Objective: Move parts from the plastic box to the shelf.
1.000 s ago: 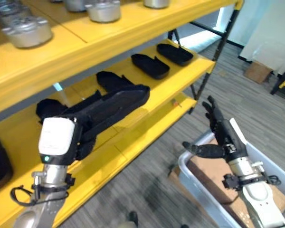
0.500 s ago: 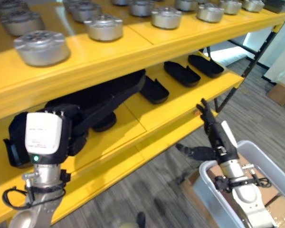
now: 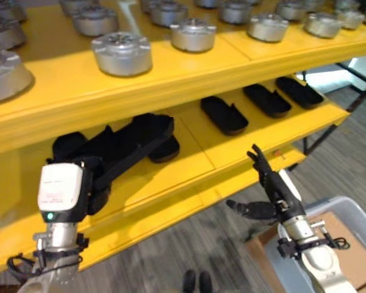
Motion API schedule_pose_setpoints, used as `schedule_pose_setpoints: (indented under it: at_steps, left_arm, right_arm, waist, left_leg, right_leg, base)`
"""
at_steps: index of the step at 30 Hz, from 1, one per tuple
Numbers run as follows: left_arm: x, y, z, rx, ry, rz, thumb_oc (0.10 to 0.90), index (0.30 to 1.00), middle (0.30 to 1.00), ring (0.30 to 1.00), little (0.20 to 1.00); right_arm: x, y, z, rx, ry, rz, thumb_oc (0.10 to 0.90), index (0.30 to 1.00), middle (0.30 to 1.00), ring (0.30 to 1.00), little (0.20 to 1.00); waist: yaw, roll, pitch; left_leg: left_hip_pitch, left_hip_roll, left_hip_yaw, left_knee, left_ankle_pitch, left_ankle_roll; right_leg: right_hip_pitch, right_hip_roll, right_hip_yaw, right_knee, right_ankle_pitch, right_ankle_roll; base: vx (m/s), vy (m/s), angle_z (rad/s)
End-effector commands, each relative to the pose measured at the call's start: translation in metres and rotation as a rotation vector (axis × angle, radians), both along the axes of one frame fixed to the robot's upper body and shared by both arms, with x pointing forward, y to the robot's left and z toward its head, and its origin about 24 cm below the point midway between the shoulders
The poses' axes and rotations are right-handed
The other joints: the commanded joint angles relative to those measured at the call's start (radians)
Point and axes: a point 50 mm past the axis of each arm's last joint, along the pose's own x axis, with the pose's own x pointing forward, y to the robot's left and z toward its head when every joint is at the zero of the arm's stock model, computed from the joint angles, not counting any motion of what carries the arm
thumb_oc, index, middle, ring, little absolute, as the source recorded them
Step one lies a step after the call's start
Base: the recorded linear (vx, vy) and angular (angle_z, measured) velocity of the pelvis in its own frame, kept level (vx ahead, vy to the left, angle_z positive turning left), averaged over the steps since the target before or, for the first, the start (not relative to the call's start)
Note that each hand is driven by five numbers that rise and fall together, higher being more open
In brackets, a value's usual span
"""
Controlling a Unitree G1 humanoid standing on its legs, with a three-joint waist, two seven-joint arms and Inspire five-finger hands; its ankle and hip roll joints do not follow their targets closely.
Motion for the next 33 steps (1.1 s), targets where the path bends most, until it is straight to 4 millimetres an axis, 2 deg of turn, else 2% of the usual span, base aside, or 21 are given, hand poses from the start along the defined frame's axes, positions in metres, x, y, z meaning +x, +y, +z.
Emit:
schedule_pose_setpoints:
  at_steps: [1,2,4,6,7,8,12,13,14,15,17,20,21,22,24,25,27,29,30,31,33]
  left_arm:
    - [0.018,-0.008,0.057,-0.019,-0.319,-0.090,0.400,0.300,0.300,0.300,0.300]
    - [0.018,-0.008,0.057,-0.019,-0.320,-0.090,0.400,0.300,0.300,0.300,0.300]
    - [0.026,-0.012,0.061,-0.040,-0.353,-0.103,0.400,0.300,0.300,0.300,0.300]
    - [0.027,-0.014,0.062,-0.055,-0.372,-0.114,0.400,0.300,0.300,0.300,0.300]
    - [0.027,-0.014,0.062,-0.055,-0.373,-0.114,0.400,0.300,0.300,0.300,0.300]
    - [0.029,-0.013,0.063,-0.075,-0.387,-0.108,0.400,0.300,0.300,0.300,0.300]
    - [0.030,-0.013,0.066,-0.088,-0.414,-0.104,0.400,0.300,0.300,0.300,0.300]
    - [0.031,-0.015,0.067,-0.094,-0.428,-0.108,0.400,0.300,0.300,0.300,0.300]
    - [0.032,-0.015,0.069,-0.096,-0.445,-0.111,0.400,0.300,0.300,0.300,0.300]
    - [0.033,-0.017,0.069,-0.101,-0.444,-0.119,0.400,0.300,0.300,0.300,0.300]
    - [0.035,-0.019,0.069,-0.096,-0.448,-0.123,0.400,0.300,0.300,0.300,0.300]
    - [0.038,-0.022,0.071,-0.096,-0.454,-0.146,0.400,0.300,0.300,0.300,0.300]
    - [0.038,-0.022,0.072,-0.095,-0.455,-0.147,0.400,0.300,0.300,0.300,0.300]
    - [0.038,-0.021,0.072,-0.086,-0.455,-0.148,0.400,0.300,0.300,0.300,0.300]
    - [0.039,-0.020,0.072,-0.085,-0.456,-0.141,0.400,0.300,0.300,0.300,0.300]
    - [0.039,-0.019,0.073,-0.077,-0.463,-0.131,0.400,0.300,0.300,0.300,0.300]
    - [0.039,-0.016,0.076,-0.055,-0.485,-0.115,0.400,0.300,0.300,0.300,0.300]
    - [0.040,-0.017,0.079,-0.037,-0.505,-0.114,0.400,0.300,0.300,0.300,0.300]
    - [0.040,-0.016,0.080,-0.035,-0.508,-0.110,0.400,0.300,0.300,0.300,0.300]
    - [0.040,-0.016,0.080,-0.035,-0.510,-0.110,0.400,0.300,0.300,0.300,0.300]
    - [0.043,-0.018,0.078,-0.047,-0.500,-0.114,0.400,0.300,0.300,0.300,0.300]
  right_arm:
    - [0.012,-0.001,0.054,0.048,-0.296,0.028,0.900,1.000,1.000,1.000,1.000]
    - [0.012,-0.001,0.054,0.047,-0.296,0.028,0.900,1.000,1.000,1.000,1.000]
    - [0.014,-0.006,0.059,0.015,-0.327,0.000,0.900,1.000,1.000,1.000,1.000]
    - [0.016,-0.006,0.060,0.003,-0.332,-0.003,0.900,1.000,1.000,1.000,1.000]
    - [0.016,-0.006,0.060,0.003,-0.332,-0.003,0.900,1.000,1.000,1.000,1.000]
    - [0.015,-0.007,0.060,0.023,-0.331,-0.005,0.900,1.000,1.000,1.000,1.000]
    - [0.011,-0.011,0.059,0.025,-0.320,-0.025,0.900,1.000,1.000,1.000,1.000]
    - [0.011,-0.013,0.059,0.024,-0.321,-0.035,0.900,1.000,1.000,1.000,1.000]
    - [0.011,-0.014,0.059,0.025,-0.324,-0.042,0.900,1.000,1.000,1.000,1.000]
    - [0.011,-0.015,0.059,0.024,-0.327,-0.057,0.900,1.000,1.000,1.000,1.000]
    - [0.010,-0.016,0.061,0.024,-0.343,-0.070,0.900,1.000,1.000,1.000,1.000]
    - [0.008,-0.017,0.059,0.035,-0.344,-0.090,0.900,1.000,1.000,1.000,1.000]
    - [0.008,-0.017,0.059,0.036,-0.345,-0.092,0.900,1.000,1.000,1.000,1.000]
    - [0.008,-0.016,0.056,0.037,-0.328,-0.094,0.900,1.000,1.000,1.000,1.000]
    - [0.010,-0.012,0.052,0.035,-0.316,-0.090,0.900,1.000,1.000,1.000,1.000]
    - [0.010,-0.011,0.051,0.037,-0.313,-0.087,0.900,1.000,1.000,1.000,1.000]
    - [0.014,-0.004,0.050,0.056,-0.311,-0.074,0.900,1.000,1.000,1.000,1.000]
    - [0.018,0.003,0.053,0.067,-0.328,-0.058,0.900,1.000,1.000,1.000,1.000]
    - [0.019,0.007,0.054,0.073,-0.338,-0.049,0.900,1.000,1.000,1.000,1.000]
    - [0.020,0.007,0.054,0.073,-0.339,-0.049,0.900,1.000,1.000,1.000,1.000]
    - [0.022,0.012,0.055,0.069,-0.338,-0.019,0.900,1.000,1.000,1.000,1.000]
  waist:
    - [-0.013,-0.010,-0.038]
    - [-0.015,-0.009,-0.038]
    - [-0.039,-0.014,-0.007]
    - [-0.044,-0.027,-0.001]
    - [-0.044,-0.026,0.000]
    - [-0.054,-0.038,-0.005]
    - [-0.081,-0.014,-0.036]
    - [-0.085,-0.006,-0.039]
    - [-0.084,-0.001,-0.043]
    - [-0.085,0.006,-0.047]
    - [-0.088,0.017,-0.064]
    - [-0.080,0.002,-0.064]
    - [-0.080,-0.001,-0.062]
    - [-0.077,-0.012,-0.062]
    - [-0.073,-0.025,-0.063]
    - [-0.071,-0.027,-0.063]
    - [-0.062,-0.037,-0.063]
    - [-0.047,-0.036,-0.057]
    - [-0.035,-0.032,-0.048]
    - [-0.036,-0.032,-0.045]
    - [-0.049,-0.021,-0.030]
  left_leg:
    - [-0.009,0.026,0.010,0.101,-0.102,-0.027]
    - [-0.011,0.026,0.008,0.105,-0.104,-0.028]
    - [-0.056,0.068,0.098,0.174,-0.123,-0.052]
    - [-0.057,0.129,0.127,0.207,-0.148,-0.062]
    - [-0.058,0.131,0.127,0.211,-0.151,-0.064]
    - [-0.037,0.232,0.156,0.216,-0.145,-0.072]
    - [0.014,0.398,0.179,0.119,0.007,-0.132]
    - [0.018,0.432,0.184,0.090,0.054,-0.146]
    - [0.020,0.455,0.188,0.073,0.074,-0.155]
    - [0.024,0.457,0.181,0.053,0.089,-0.161]
    - [0.039,0.417,0.186,0.027,0.009,-0.168]
    - [0.027,0.359,0.180,0.081,-0.065,-0.154]
    - [0.023,0.354,0.178,0.091,-0.071,-0.151]
    - [0.016,0.312,0.176,0.119,-0.116,-0.135]
    - [0.013,0.259,0.186,0.138,-0.154,-0.108]
    - [0.012,0.245,0.190,0.141,-0.165,-0.101]
    - [0.004,0.183,0.207,0.141,-0.189,-0.061]
    - [0.022,0.145,0.227,0.112,-0.193,-0.029]
    - [0.029,0.143,0.242,0.102,-0.191,-0.021]
    - [0.033,0.144,0.242,0.099,-0.191,-0.022]
    - [0.038,0.141,0.246,0.105,-0.188,-0.011]
  right_leg:
    - [0.001,-0.055,-0.067,0.075,-0.074,0.074]
    - [0.000,-0.056,-0.069,0.075,-0.074,0.074]
    - [-0.019,-0.098,-0.120,0.102,-0.072,0.075]
    - [-0.031,-0.126,-0.128,0.115,-0.073,0.075]
    - [-0.031,-0.125,-0.129,0.117,-0.075,0.074]
    - [-0.035,-0.153,-0.147,0.136,-0.090,0.069]
    - [-0.049,-0.175,-0.198,0.180,-0.126,0.064]
    - [-0.049,-0.184,-0.209,0.192,-0.133,0.067]
    - [-0.049,-0.197,-0.218,0.199,-0.138,0.074]
    - [-0.051,-0.204,-0.232,0.207,-0.139,0.078]
    - [-0.033,-0.232,-0.237,0.202,-0.123,0.098]
    - [0.002,-0.282,-0.237,0.172,-0.081,0.128]
    - [0.006,-0.287,-0.238,0.167,-0.078,0.132]
    - [0.014,-0.325,-0.236,0.149,-0.043,0.152]
    - [0.013,-0.368,-0.223,0.130,0.021,0.179]
    - [0.011,-0.383,-0.217,0.123,0.045,0.187]
    - [-0.016,-0.435,-0.194,0.102,0.137,0.213]
    - [-0.051,-0.473,-0.218,0.138,0.187,0.216]
    - [-0.059,-0.476,-0.261,0.163,0.170,0.211]
    - [-0.060,-0.476,-0.261,0.170,0.165,0.210]
    - [-0.070,-0.376,-0.244,0.260,0.049,0.177]
  base:
    - [-0.04,-0.031,0.38]
    - [-0.12,0.042,0.35]
    - [-0.17,0.086,0.52]
    - [-0.09,0.070,0.94]
    - [-0.04,0.085,1.11]
    - [-0.02,0.086,0.90]
    - [0.03,0.189,0.41]
    - [0.02,0.306,0.63]
    - [0.02,0.273,0.71]
    - [0.04,0.278,0.66]
    - [0.11,0.366,0.47]
    - [0.09,0.337,0.39]
    - [0.06,0.389,0.38]
    - [0.05,0.373,0.42]
    - [0.05,0.417,0.21]
    - [0.04,0.376,-0.04]
    - [0.03,0.473,-0.03]
    - [0.00,0.488,-0.19]
    - [-0.03,0.323,-0.33]
    - [-0.04,0.266,-0.51]
    - [-0.01,0.234,-0.43]
